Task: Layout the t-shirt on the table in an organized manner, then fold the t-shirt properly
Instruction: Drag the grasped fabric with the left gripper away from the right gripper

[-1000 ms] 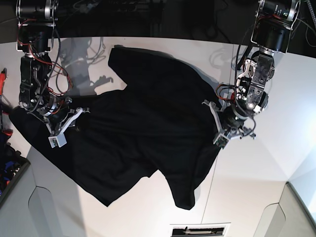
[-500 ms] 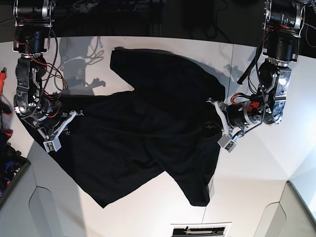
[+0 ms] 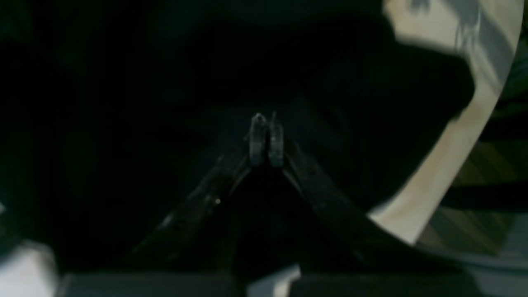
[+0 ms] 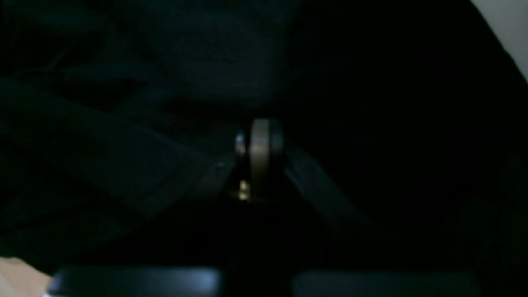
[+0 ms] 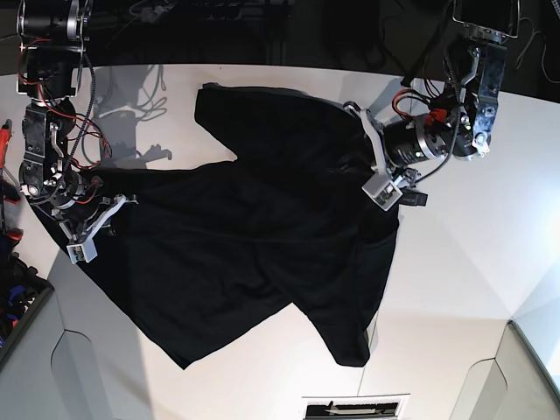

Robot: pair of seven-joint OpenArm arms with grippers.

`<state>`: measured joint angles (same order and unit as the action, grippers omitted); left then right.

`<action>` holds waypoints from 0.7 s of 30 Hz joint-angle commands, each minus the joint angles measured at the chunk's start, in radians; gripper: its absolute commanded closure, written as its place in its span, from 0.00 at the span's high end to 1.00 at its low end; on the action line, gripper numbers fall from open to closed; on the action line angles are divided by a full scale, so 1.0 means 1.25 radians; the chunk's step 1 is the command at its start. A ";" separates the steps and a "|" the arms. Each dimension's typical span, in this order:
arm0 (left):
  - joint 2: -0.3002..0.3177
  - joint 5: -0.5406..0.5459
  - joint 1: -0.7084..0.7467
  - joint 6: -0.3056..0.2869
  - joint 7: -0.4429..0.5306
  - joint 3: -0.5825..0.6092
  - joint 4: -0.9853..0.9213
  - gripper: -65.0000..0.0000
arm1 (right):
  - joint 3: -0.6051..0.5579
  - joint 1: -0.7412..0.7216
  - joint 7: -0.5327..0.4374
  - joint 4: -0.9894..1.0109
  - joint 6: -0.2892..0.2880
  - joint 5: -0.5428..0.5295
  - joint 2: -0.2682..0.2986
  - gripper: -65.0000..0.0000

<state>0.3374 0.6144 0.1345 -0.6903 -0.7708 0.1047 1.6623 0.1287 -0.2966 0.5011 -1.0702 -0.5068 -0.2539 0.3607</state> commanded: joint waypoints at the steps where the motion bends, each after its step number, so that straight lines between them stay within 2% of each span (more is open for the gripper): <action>1: 0.007 0.009 -0.004 -0.006 0.014 -0.003 0.001 0.00 | 0.002 -0.002 0.034 0.001 0.007 0.022 0.011 0.00; 10: 0.014 -0.091 -0.015 -0.006 0.030 -0.005 -0.097 0.00 | 0.002 0.090 0.067 -0.060 0.005 -0.037 0.025 0.00; 18: 0.028 -0.176 -0.155 -0.006 0.052 -0.005 -0.205 0.00 | 0.014 0.245 0.086 -0.243 -0.011 -0.105 0.044 0.00; 21: 0.030 -0.193 -0.216 -0.006 0.082 -0.005 -0.263 0.00 | 0.023 0.316 0.116 -0.324 -0.011 -0.173 0.042 0.00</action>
<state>0.3622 0.3939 -0.1223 -0.7097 -0.6544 0.1032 1.3258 0.1562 0.0982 0.6106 -1.4712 -0.5121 -0.4877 0.4019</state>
